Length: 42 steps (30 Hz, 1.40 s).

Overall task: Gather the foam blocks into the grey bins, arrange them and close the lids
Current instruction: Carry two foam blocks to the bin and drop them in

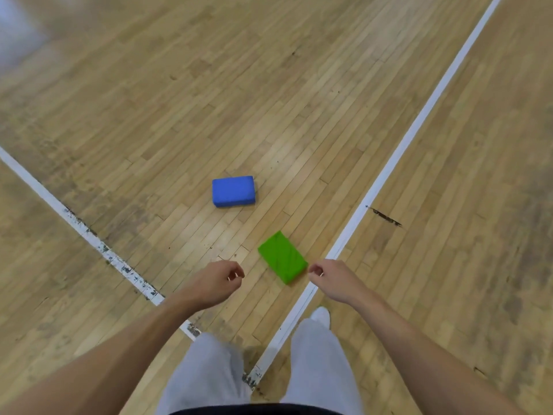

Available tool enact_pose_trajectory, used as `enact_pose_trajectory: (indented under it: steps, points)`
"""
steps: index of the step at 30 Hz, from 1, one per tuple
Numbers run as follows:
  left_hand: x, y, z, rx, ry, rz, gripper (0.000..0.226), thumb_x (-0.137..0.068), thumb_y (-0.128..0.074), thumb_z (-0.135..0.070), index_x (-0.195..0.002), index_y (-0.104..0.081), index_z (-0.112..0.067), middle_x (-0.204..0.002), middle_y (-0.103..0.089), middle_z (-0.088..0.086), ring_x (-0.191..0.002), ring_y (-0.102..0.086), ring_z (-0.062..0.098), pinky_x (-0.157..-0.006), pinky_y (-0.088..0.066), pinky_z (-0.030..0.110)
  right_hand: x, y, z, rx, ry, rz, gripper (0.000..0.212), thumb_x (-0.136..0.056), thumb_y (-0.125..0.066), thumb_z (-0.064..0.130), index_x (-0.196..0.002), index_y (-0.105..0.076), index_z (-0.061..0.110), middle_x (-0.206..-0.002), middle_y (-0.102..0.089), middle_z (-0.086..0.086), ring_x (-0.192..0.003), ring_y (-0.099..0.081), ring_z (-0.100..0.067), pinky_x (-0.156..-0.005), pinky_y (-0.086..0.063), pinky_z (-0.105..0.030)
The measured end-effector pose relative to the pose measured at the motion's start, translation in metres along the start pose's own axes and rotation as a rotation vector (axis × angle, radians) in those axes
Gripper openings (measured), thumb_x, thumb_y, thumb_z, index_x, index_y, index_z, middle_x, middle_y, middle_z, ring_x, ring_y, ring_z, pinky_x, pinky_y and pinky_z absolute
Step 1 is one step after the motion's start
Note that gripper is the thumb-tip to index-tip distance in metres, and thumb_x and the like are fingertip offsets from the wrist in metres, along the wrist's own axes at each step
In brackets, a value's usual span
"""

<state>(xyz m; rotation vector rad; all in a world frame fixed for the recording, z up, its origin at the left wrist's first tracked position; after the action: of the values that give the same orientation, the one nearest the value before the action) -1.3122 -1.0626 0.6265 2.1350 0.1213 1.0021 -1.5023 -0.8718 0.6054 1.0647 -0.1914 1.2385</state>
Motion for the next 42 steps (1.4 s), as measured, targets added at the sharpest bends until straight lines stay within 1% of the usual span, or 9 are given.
enact_pose_trajectory:
  steps: [9, 18, 23, 26, 29, 32, 35, 38, 42]
  points:
    - [-0.226, -0.106, 0.044, -0.413, -0.259, 0.118, 0.030, -0.095, -0.043, -0.031, -0.120, -0.059, -0.025, -0.120, -0.058, -0.006, -0.104, -0.059, 0.018, -0.087, -0.044, 0.032, -0.212, -0.092, -0.118, 0.121, -0.043, -0.020, 0.031, -0.093, -0.050, 0.033, -0.118, -0.059, 0.018, -0.109, -0.061, 0.001, -0.092, -0.058, -0.015, -0.075, -0.047, -0.031]
    - [-0.465, -0.260, 0.195, -0.493, -0.316, -0.011, 0.042, -0.093, -0.049, -0.042, -0.129, -0.051, -0.020, -0.124, -0.054, 0.000, -0.108, -0.055, 0.018, -0.094, -0.044, 0.034, -0.450, -0.244, -0.262, 0.102, -0.197, -0.157, 0.074, -0.086, -0.058, 0.059, -0.141, -0.038, 0.014, -0.142, -0.043, -0.005, -0.130, -0.041, -0.022, -0.105, -0.039, -0.037]
    - [-0.545, -0.315, 0.231, -0.115, -0.096, 0.082, 0.089, -0.082, -0.067, -0.051, -0.148, -0.021, -0.011, -0.143, -0.041, 0.012, -0.126, -0.048, 0.028, -0.104, -0.043, 0.043, -0.509, -0.299, -0.308, 0.062, -0.276, -0.127, 0.104, -0.067, -0.063, 0.077, -0.144, -0.031, 0.013, -0.142, -0.041, -0.010, -0.129, -0.042, -0.028, -0.106, -0.038, -0.044]
    - [-0.567, -0.331, 0.237, 0.152, 0.040, 0.123, 0.103, -0.071, -0.080, -0.044, -0.145, -0.022, -0.002, -0.142, -0.044, 0.016, -0.124, -0.049, 0.030, -0.101, -0.046, 0.039, -0.517, -0.309, -0.319, 0.018, -0.235, -0.202, 0.099, -0.066, -0.066, 0.073, -0.141, -0.037, 0.015, -0.137, -0.046, -0.009, -0.125, -0.044, -0.027, -0.104, -0.039, -0.041]
    - [-0.562, -0.328, 0.247, 0.116, 0.117, 0.138, 0.101, -0.061, -0.081, -0.057, -0.139, -0.037, -0.009, -0.133, -0.041, 0.015, -0.120, -0.047, 0.031, -0.099, -0.047, 0.041, -0.515, -0.309, -0.311, -0.010, -0.188, -0.207, 0.093, -0.069, -0.070, 0.066, -0.140, -0.040, 0.016, -0.134, -0.047, -0.006, -0.124, -0.043, -0.025, -0.104, -0.037, -0.039]
    - [-0.548, -0.299, 0.265, 0.167, 0.168, -0.002, 0.101, -0.056, -0.081, -0.062, -0.140, -0.041, -0.022, -0.132, -0.037, 0.013, -0.124, -0.042, 0.032, -0.102, -0.045, 0.043, -0.522, -0.312, -0.280, -0.083, -0.105, -0.255, 0.087, -0.068, -0.074, 0.061, -0.138, -0.044, 0.018, -0.129, -0.050, -0.005, -0.123, -0.045, -0.024, -0.103, -0.039, -0.039]
    - [-0.535, -0.251, 0.282, 0.314, 0.121, -0.092, 0.100, -0.051, -0.089, -0.051, -0.132, -0.037, -0.023, -0.123, -0.044, 0.005, -0.112, -0.052, 0.025, -0.084, -0.052, 0.039, -0.546, -0.313, -0.240, -0.149, -0.024, -0.285, 0.079, -0.069, -0.077, 0.055, -0.132, -0.048, 0.018, -0.127, -0.054, -0.004, -0.119, -0.049, -0.021, -0.100, -0.042, -0.038]
    - [-0.527, -0.206, 0.305, 0.248, 0.079, -0.188, 0.105, -0.043, -0.090, -0.054, -0.123, -0.034, -0.016, -0.110, -0.056, 0.001, -0.098, -0.059, 0.020, -0.077, -0.052, 0.038, -0.580, -0.306, -0.192, -0.174, 0.096, -0.209, 0.048, -0.084, -0.066, 0.047, -0.123, -0.059, 0.021, -0.114, -0.061, 0.004, -0.109, -0.057, -0.016, -0.084, -0.045, -0.025]
    - [-0.519, -0.164, 0.343, 0.122, 0.139, -0.406, 0.106, -0.051, -0.085, -0.056, -0.134, -0.034, -0.015, -0.123, -0.049, 0.004, -0.111, -0.053, 0.024, -0.089, -0.048, 0.042, -0.637, -0.291, -0.133, -0.376, 0.084, -0.337, 0.019, -0.093, -0.057, 0.041, -0.099, -0.066, 0.026, -0.091, -0.063, 0.011, -0.090, -0.059, -0.010, -0.068, -0.041, -0.016]
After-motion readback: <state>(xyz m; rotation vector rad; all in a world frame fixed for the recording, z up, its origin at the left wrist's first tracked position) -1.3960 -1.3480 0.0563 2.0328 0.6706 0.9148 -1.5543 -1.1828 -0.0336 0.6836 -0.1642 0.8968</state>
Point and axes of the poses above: each hand's wrist, its own x-axis away from the middle knuckle, its own y-axis out of the back of the hand, z = x × y, the point moved 1 cm from there along -x, towards the middle knuckle
